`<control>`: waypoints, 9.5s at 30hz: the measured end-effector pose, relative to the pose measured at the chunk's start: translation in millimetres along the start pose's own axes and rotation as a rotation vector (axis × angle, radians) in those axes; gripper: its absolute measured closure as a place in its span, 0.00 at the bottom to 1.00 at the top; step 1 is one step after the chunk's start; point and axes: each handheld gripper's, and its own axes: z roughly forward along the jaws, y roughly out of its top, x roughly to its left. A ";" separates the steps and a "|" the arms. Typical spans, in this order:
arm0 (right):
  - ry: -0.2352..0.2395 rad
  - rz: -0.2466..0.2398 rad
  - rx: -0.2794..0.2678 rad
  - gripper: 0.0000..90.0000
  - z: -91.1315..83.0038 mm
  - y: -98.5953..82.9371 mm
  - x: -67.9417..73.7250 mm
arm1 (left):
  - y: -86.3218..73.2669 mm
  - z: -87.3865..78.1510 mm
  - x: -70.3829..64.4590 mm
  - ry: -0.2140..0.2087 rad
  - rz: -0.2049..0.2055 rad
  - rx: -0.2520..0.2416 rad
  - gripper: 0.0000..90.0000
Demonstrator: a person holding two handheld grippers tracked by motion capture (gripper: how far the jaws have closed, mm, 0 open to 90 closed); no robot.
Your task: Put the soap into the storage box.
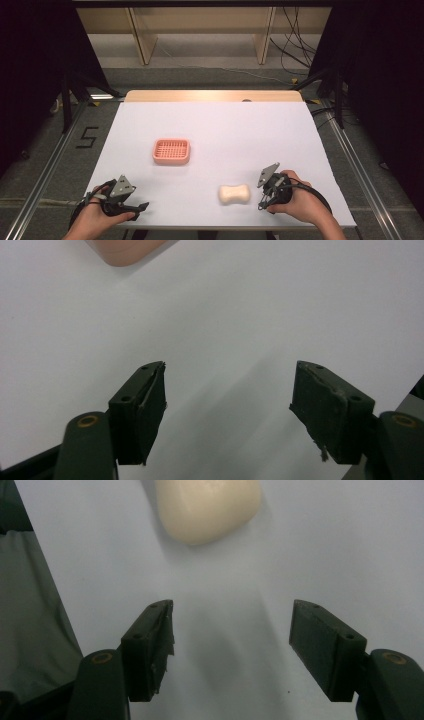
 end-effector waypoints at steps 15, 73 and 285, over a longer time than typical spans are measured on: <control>0.024 -0.136 0.041 0.38 -2.5 35.3 -0.6 | -0.1 0.1 -2.0 0.004 0.009 -0.012 0.33; 0.135 -0.254 0.203 0.44 40.2 99.2 5.1 | 0.5 -0.6 -2.6 0.009 0.038 -0.010 0.33; 0.047 -0.163 -0.131 0.56 25.2 210.8 -32.7 | 1.1 -6.2 5.5 0.036 0.018 -0.068 0.34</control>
